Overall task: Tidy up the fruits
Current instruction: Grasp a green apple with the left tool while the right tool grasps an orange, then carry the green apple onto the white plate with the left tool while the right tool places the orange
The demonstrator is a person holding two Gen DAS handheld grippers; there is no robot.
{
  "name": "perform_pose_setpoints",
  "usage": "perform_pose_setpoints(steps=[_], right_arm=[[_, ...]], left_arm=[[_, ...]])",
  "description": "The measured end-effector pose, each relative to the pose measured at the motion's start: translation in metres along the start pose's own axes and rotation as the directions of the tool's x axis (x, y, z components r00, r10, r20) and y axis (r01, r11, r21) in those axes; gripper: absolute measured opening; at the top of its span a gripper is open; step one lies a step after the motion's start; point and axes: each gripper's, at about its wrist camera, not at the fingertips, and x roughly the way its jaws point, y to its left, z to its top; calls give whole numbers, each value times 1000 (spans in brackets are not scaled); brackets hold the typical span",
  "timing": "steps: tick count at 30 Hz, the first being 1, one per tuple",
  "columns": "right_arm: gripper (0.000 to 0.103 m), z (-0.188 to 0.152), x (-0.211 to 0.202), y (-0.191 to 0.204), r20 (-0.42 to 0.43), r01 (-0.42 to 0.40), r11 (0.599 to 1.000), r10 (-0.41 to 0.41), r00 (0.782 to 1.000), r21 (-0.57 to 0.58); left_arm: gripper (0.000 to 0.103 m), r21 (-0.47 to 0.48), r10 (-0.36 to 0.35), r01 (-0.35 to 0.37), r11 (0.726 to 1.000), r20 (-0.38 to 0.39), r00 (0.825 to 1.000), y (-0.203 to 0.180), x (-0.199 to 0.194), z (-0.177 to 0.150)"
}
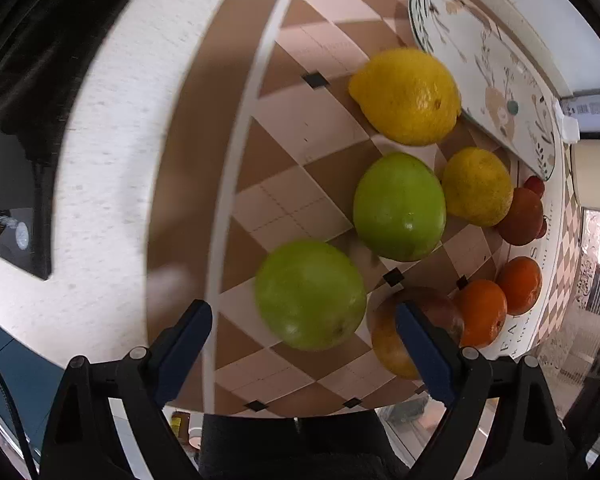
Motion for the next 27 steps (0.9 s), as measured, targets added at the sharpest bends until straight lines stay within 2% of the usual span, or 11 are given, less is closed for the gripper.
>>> perform_pose_setpoints(steps=[2, 5, 8, 12, 17, 21, 27], right_arm=[[103, 3, 8, 0, -19, -12, 1000, 12, 1000, 18], [103, 10, 19, -2, -31, -21, 999, 23, 999, 46], [103, 16, 27, -3, -38, -42, 996, 46, 998, 80], [100, 20, 35, -2, -51, -70, 992, 75, 996, 103], [92, 23, 45, 0, -55, -78, 989, 86, 995, 124], [67, 26, 44, 11, -24, -72, 993, 75, 997, 92], [65, 25, 43, 24, -8, -45, 998, 46, 999, 53]], left_arm=[[83, 11, 5, -5, 1000, -11, 1000, -3, 6, 2], [80, 20, 13, -12, 1000, -24, 1000, -7, 13, 3], [64, 49, 29, -28, 998, -26, 999, -14, 20, 3], [53, 74, 69, -68, 995, -16, 997, -24, 33, 4], [53, 105, 78, -78, 991, 10, 997, -32, 42, 2], [53, 130, 94, -98, 987, 40, 995, -41, 44, -8], [53, 160, 101, -110, 981, 64, 993, -40, 38, -15]])
